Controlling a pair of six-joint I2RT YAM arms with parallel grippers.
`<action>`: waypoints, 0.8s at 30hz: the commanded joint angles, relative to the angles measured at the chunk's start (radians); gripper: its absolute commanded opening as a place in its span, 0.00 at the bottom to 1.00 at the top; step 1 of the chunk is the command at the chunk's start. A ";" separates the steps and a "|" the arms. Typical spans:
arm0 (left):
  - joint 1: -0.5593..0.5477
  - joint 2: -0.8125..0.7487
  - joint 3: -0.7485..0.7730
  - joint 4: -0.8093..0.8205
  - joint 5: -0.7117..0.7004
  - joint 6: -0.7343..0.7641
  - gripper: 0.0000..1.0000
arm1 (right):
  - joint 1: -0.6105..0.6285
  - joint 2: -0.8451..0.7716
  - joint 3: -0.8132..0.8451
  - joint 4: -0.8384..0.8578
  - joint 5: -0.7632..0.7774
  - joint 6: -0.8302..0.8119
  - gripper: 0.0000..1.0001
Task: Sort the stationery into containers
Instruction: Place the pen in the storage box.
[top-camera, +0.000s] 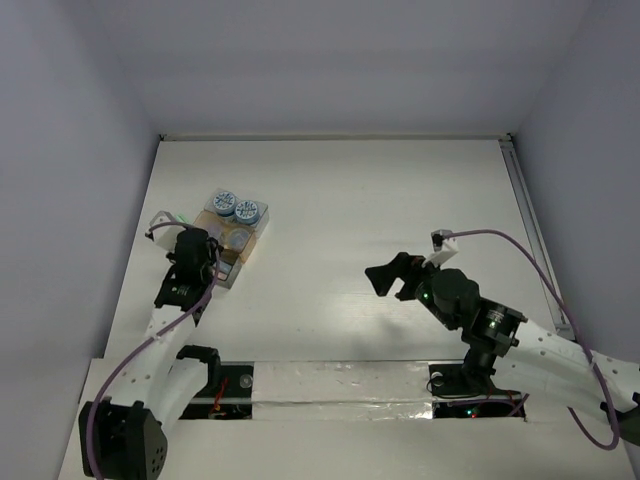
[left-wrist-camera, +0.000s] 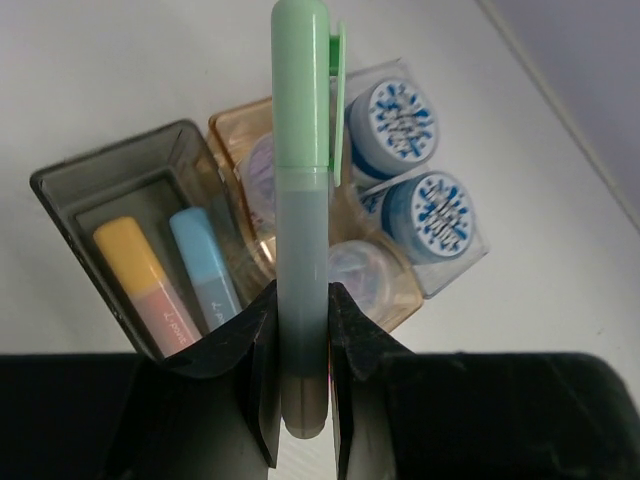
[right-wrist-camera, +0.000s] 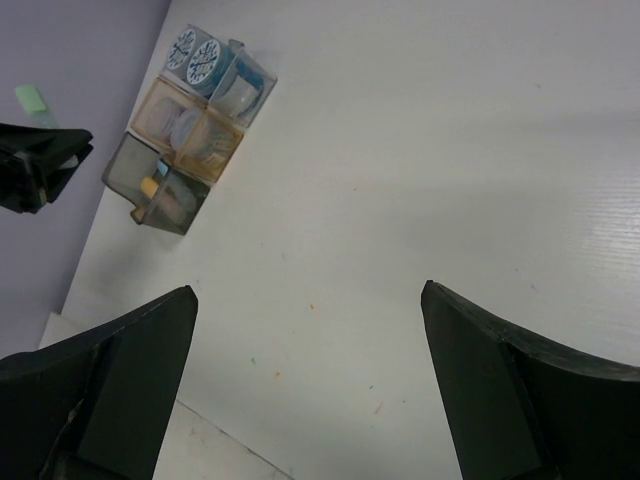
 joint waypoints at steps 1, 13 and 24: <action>0.016 0.047 -0.022 0.081 0.049 -0.062 0.00 | -0.005 -0.004 -0.012 0.017 -0.018 -0.013 1.00; 0.016 0.087 -0.115 0.070 -0.013 -0.255 0.00 | -0.005 0.013 -0.032 0.050 -0.027 -0.031 1.00; 0.016 0.030 -0.169 -0.036 -0.062 -0.379 0.00 | -0.005 0.035 -0.035 0.073 -0.041 -0.031 1.00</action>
